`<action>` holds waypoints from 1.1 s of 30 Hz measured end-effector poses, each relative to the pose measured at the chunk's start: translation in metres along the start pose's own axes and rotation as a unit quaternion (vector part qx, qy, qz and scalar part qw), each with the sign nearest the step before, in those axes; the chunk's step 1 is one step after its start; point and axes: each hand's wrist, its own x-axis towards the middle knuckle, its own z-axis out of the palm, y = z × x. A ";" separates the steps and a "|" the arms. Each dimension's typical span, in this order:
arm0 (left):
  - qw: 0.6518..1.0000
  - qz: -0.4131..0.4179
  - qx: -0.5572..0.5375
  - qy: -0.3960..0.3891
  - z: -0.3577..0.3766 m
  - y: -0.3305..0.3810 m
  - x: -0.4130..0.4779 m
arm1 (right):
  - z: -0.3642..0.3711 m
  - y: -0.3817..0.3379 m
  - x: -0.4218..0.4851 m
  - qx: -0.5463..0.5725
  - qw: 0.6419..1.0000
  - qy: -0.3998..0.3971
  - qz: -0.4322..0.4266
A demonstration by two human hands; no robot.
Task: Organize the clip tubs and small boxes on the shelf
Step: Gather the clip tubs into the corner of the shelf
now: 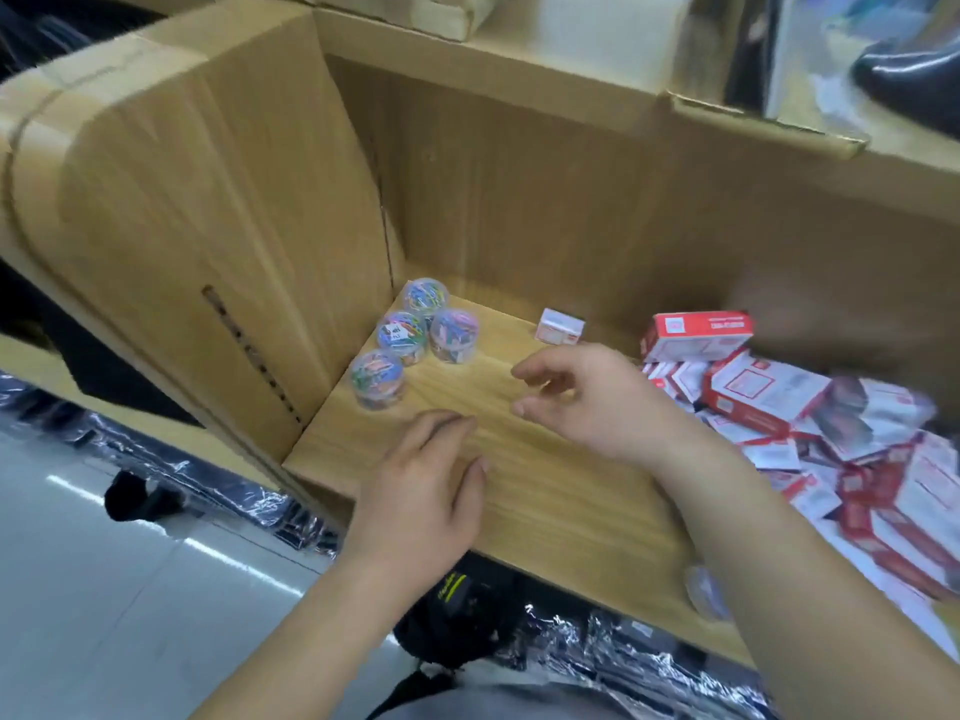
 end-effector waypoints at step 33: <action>0.984 0.113 0.046 -0.127 0.162 0.157 -0.080 | -0.003 0.197 -0.283 -0.068 0.961 0.213 0.165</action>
